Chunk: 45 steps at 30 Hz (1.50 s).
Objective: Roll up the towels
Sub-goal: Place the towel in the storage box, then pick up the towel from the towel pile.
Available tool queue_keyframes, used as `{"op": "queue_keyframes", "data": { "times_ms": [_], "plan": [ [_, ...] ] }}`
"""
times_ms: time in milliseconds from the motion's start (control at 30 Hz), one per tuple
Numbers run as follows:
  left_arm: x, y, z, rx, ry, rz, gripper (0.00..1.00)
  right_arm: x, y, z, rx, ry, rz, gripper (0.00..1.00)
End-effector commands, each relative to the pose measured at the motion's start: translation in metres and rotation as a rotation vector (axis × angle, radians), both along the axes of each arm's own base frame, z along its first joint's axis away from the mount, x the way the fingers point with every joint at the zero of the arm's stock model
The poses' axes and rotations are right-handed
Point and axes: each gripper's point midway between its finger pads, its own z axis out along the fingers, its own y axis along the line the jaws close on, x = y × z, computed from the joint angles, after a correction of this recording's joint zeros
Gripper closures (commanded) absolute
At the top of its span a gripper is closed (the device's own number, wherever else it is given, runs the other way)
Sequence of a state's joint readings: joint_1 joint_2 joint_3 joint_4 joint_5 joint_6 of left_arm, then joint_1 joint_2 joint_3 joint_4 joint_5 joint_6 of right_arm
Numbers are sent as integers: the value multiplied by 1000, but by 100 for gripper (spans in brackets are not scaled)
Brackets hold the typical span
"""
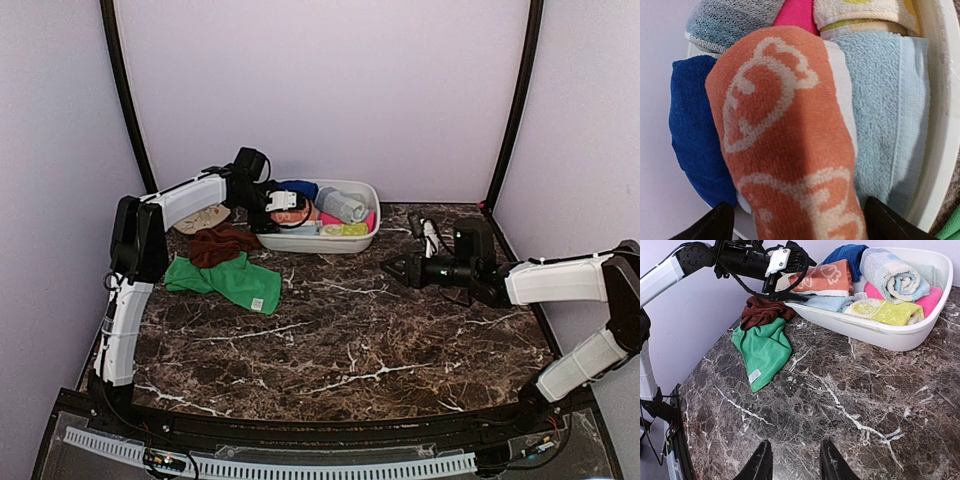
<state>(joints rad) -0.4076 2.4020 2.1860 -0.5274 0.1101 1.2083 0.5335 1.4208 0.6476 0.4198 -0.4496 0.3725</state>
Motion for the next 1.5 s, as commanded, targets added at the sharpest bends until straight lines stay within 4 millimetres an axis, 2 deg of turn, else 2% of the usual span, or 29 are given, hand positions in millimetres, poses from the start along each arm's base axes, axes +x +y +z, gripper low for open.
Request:
{"op": "queue_keyframes", "data": {
  "times_ms": [0,67,167,233,367,433,467,500,533,600,667,733,800,967,1133,1200,1300,1433,1467],
  "plan": [
    [-25,22,33,42,54,17,7,1,-2,18,29,-42,2,68],
    [-22,25,52,6,31,37,7,1,-2,19,25,-45,1,68],
    [-18,31,93,-83,-8,92,7,0,-4,20,15,-44,-4,66],
    [-22,37,114,-131,-5,133,6,-1,-5,19,9,-44,-8,64],
    [-41,61,136,-217,73,236,7,-1,-8,18,-4,-48,-19,60],
    [-53,79,137,-258,141,301,6,-2,-9,17,-13,-46,-17,52],
    [-60,89,135,-279,180,331,6,-2,-9,16,-15,-46,-14,37],
    [-65,105,131,-295,213,369,6,-3,-9,16,-15,-46,-12,5],
    [-73,116,124,-301,238,394,6,-3,-9,15,-19,-40,-16,1],
    [-87,138,106,-299,268,433,8,6,-14,12,-32,2,-76,0],
    [-106,150,86,-281,296,436,17,16,-19,5,-64,66,-139,0],
    [-122,159,61,-241,322,437,25,20,-14,2,-81,109,-115,0],
    [-129,164,42,-213,343,454,28,18,-6,-6,-83,153,-66,0],
    [-118,171,19,-234,387,530,31,16,-3,-26,-114,241,-55,0],
    [-114,174,-1,-203,415,535,37,12,-14,-19,-163,178,-126,0],
    [-114,175,-8,-189,426,535,46,13,-24,-14,-194,151,-177,0],
    [-110,175,-11,-186,437,547,67,21,-46,2,-220,90,-299,0],
    [-99,173,11,-223,403,554,99,24,-74,28,-175,22,-427,0],
    [-96,173,18,-233,388,556,100,24,-82,30,-163,18,-461,0]
  ]
}}
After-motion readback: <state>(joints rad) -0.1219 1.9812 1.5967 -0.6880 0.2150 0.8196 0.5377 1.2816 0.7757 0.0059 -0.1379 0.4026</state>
